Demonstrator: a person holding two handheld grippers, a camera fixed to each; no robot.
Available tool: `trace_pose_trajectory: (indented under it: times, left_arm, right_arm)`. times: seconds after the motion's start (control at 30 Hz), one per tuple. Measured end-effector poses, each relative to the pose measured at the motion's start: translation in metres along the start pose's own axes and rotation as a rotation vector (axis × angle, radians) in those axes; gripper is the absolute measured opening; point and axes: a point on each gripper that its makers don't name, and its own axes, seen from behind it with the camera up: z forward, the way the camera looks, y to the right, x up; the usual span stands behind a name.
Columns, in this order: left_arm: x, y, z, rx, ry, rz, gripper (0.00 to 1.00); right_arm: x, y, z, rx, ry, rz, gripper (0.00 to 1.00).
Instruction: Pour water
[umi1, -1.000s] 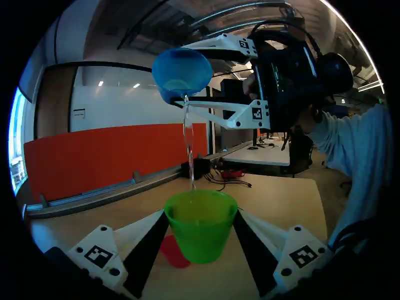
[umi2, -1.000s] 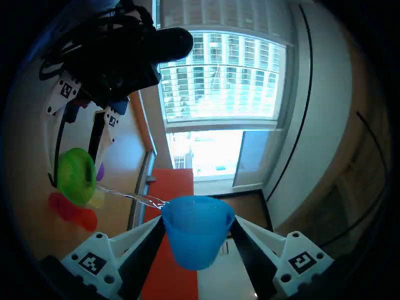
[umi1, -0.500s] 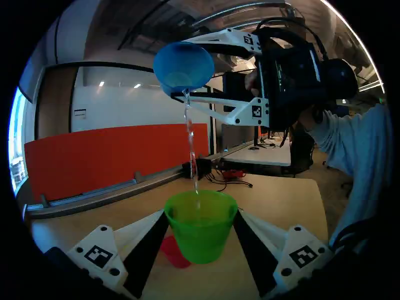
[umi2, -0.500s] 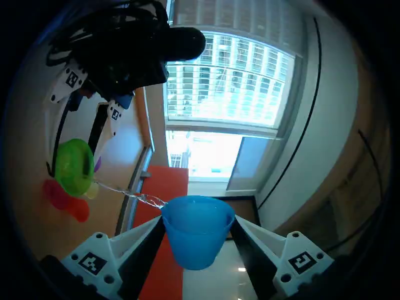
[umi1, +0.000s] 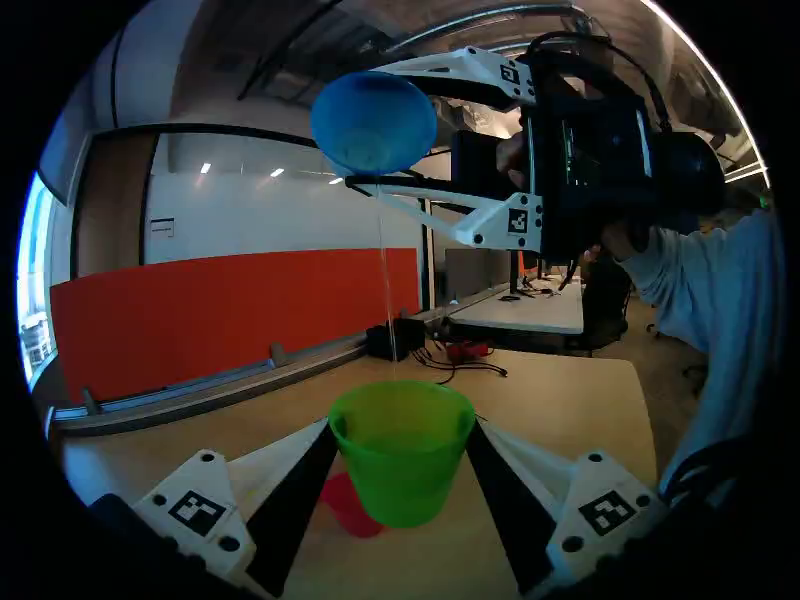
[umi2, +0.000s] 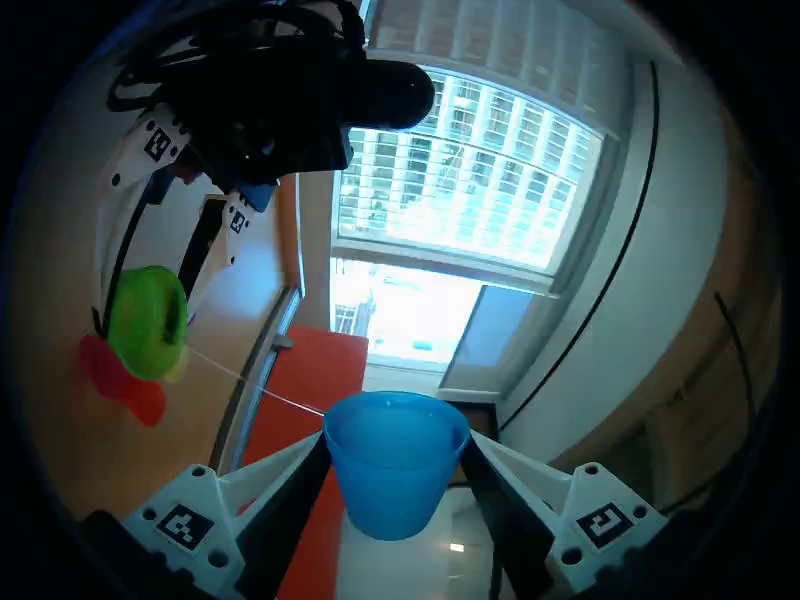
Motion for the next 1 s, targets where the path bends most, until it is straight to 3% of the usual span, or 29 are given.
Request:
trace_pose_trajectory:
  times: [0.4, 0.6, 0.77, 1.0]
  left_arm:
    - [0.002, 0.000, 0.000, 0.003, 0.004, 0.000, 0.87]
    - [0.003, 0.001, 0.001, 0.003, 0.006, -0.002, 0.87]
    - [0.003, -0.001, 0.001, 0.008, 0.006, -0.002, 0.87]
    - [0.004, -0.001, 0.002, 0.007, 0.007, -0.002, 0.87]
  right_arm:
    - [0.007, -0.003, -0.001, 0.002, 0.012, -0.029, 0.90]
    - [0.005, -0.006, -0.003, 0.004, 0.011, 0.014, 0.90]
    - [0.001, -0.008, -0.007, 0.006, 0.012, 0.134, 0.90]
    - [-0.004, -0.008, -0.014, 0.003, 0.026, 0.391, 0.90]
